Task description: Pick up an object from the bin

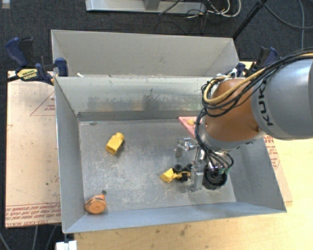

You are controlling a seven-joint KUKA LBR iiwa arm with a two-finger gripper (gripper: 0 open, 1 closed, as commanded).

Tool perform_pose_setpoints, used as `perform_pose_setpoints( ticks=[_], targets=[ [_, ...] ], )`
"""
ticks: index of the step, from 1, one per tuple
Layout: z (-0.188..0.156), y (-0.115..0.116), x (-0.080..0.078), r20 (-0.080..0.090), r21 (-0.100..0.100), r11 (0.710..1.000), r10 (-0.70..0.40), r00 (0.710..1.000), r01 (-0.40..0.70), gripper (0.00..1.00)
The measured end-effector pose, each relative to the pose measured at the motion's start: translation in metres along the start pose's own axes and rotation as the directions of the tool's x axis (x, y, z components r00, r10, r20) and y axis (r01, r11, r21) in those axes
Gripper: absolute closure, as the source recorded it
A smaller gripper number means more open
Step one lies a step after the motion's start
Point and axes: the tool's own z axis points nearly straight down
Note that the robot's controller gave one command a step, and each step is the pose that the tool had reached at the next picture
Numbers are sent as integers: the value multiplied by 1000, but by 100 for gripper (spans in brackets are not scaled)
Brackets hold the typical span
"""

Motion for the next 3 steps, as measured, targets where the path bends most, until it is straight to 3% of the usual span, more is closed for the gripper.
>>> perform_pose_setpoints(
  ticks=[1, 2, 3],
  targets=[
    [-16, -1, -3, 5, 0, 999, 53, 999, -53, 0],
    [18, -6, 5, 3, 0, 999, 40, 999, -40, 100],
    [18, -6, 5, 3, 0, 999, 40, 999, -40, 100]
  ],
)
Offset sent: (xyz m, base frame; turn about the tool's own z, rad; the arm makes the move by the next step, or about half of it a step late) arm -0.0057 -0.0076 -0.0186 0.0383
